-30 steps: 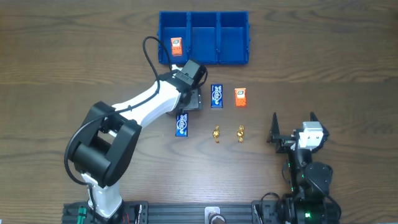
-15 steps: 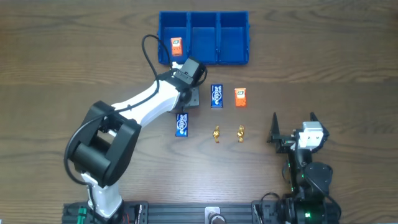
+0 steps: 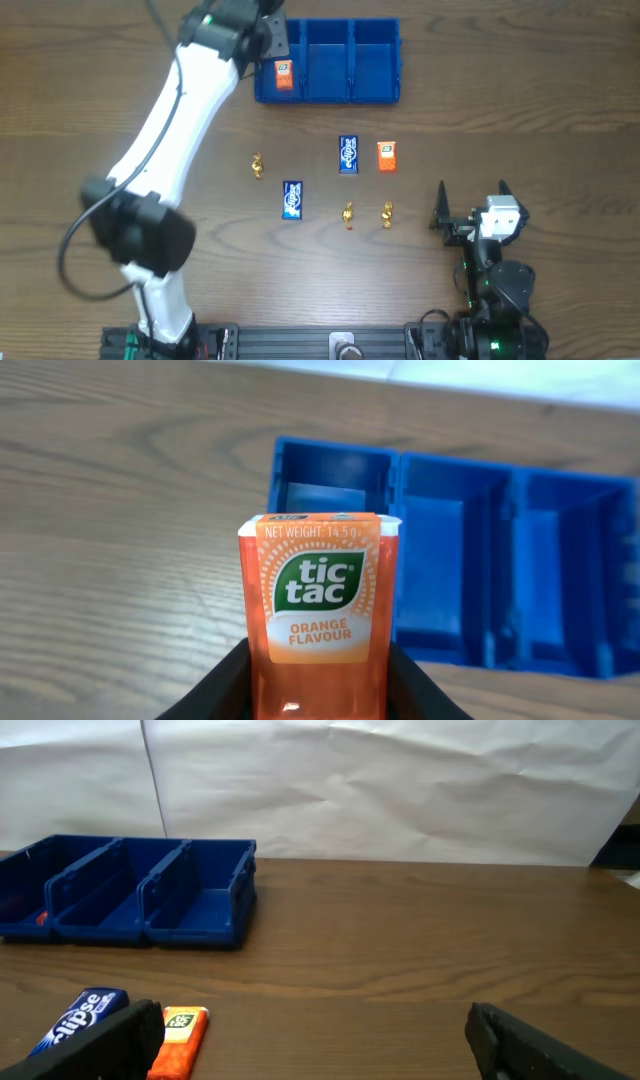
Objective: Sort Candies Into Trays
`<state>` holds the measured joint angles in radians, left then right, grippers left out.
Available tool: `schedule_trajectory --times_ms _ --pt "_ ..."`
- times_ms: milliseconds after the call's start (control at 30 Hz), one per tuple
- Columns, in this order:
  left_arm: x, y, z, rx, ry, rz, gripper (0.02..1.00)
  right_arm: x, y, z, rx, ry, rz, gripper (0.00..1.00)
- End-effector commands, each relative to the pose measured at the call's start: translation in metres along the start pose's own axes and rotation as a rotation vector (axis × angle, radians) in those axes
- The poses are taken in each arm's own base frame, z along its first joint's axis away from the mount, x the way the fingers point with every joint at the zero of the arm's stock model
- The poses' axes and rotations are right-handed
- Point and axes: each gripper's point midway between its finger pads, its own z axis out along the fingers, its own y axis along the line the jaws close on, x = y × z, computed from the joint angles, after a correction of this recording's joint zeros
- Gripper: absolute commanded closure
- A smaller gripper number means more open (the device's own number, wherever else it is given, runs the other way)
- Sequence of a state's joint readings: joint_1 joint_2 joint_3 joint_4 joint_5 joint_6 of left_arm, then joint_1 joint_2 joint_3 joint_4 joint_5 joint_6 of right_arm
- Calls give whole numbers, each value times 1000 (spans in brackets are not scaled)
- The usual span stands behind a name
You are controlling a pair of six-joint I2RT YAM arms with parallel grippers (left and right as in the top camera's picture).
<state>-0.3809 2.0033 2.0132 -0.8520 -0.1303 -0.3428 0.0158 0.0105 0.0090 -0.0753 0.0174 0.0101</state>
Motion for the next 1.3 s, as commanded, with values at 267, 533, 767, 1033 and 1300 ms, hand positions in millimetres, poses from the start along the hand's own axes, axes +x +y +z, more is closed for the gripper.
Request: schedule_trajectory --times_ms 267,533,767,1033,1300 --pt "27 -10 94 22 183 35 652 1 -1 0 2 3 -11 3" --pt "23 -7 97 16 166 27 321 1 -1 0 2 3 -11 3" --pt "9 -49 66 59 94 39 152 1 -1 0 2 3 -11 3" --pt "117 -166 31 116 244 81 143 1 -1 0 2 3 -11 3" --pt "219 -204 72 61 418 89 178 1 -1 0 2 3 -11 3"
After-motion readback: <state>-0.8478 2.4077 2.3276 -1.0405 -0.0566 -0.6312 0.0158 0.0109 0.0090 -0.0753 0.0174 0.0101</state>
